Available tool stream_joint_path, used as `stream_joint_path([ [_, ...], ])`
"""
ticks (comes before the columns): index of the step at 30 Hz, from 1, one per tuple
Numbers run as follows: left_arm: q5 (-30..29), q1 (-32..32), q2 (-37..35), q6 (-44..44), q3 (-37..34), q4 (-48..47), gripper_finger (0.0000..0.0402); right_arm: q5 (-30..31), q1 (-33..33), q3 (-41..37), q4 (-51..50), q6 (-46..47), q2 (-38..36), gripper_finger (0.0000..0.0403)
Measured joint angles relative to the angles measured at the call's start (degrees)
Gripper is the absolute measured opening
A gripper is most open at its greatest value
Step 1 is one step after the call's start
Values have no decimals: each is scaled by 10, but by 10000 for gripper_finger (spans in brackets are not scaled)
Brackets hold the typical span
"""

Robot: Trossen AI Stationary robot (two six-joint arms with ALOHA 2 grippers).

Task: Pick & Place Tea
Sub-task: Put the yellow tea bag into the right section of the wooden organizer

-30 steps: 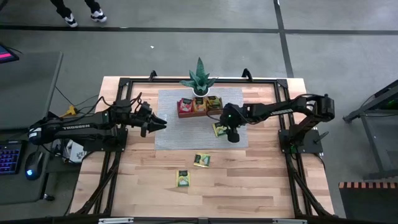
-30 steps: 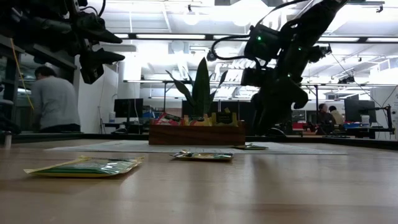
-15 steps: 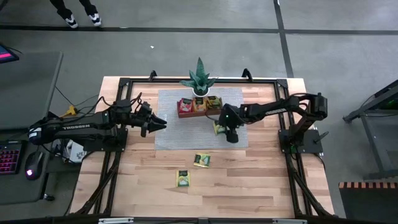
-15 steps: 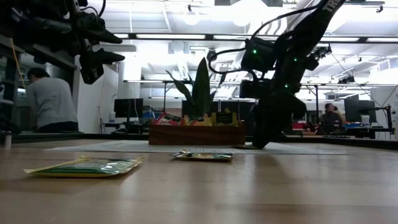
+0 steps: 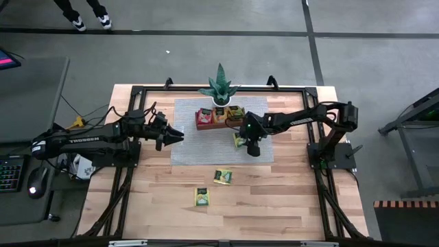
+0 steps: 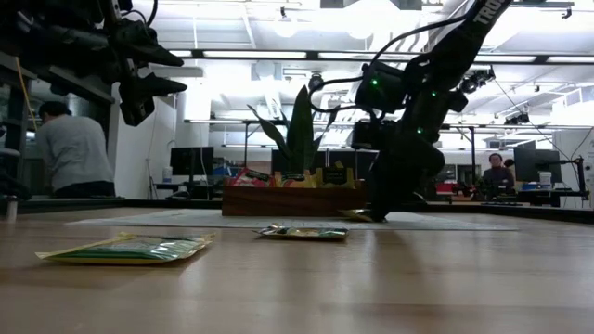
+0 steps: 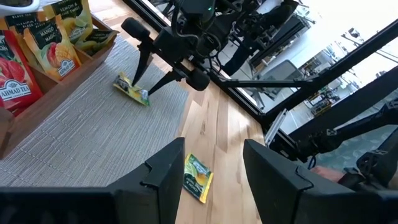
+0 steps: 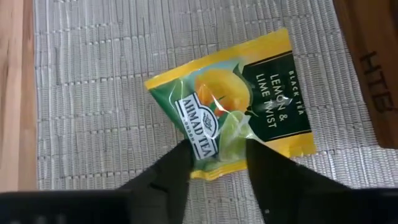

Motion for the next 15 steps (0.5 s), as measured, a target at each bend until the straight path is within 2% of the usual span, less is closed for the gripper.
stream_joint_path([
  [8,-2,0,0,-4,0,0,163,1,1,-1,1,34,0,16],
  [10,-1,0,0,-4,0,0,163,9,6,-2,2,45,-3,15],
  [15,-2,0,0,-7,0,0,163,80,36,-5,6,54,-33,7],
])
